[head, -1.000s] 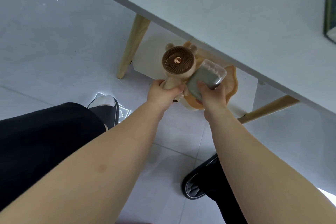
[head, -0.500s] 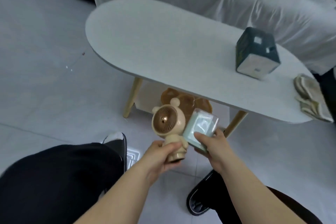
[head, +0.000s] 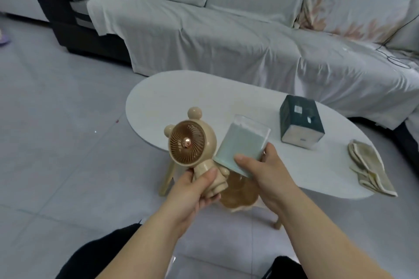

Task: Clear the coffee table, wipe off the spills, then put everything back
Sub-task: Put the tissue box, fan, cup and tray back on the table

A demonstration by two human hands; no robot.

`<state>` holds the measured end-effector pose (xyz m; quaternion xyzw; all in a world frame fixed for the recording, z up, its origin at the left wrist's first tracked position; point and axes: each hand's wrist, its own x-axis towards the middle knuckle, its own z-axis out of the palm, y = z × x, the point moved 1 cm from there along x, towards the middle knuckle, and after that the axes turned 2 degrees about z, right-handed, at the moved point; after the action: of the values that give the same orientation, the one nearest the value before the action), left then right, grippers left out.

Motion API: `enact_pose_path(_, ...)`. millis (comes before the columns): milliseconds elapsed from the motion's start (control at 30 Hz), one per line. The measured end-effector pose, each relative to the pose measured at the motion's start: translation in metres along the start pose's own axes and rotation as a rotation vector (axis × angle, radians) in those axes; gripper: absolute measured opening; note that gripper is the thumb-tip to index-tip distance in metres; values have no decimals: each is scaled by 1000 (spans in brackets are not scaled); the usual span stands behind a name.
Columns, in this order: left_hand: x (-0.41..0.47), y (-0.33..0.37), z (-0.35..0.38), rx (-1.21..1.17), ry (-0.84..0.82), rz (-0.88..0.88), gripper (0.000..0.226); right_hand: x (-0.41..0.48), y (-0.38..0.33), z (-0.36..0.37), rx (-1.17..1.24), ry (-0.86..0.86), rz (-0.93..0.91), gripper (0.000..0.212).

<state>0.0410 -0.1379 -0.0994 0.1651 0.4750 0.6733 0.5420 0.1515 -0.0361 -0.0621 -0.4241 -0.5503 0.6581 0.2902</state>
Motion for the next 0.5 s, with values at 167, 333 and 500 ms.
enact_pose_path(167,54,56,-28,164,300,266,14,78,-29,35,-56,-27,-72,49)
enact_pose_path(333,122,100,-74,417,556,420,22,155,-31,73,-105,-54,-120,50)
enact_pose_path(500,175,119,-105,655,820,449,43,212,-22,116,-137,-107,-161,60)
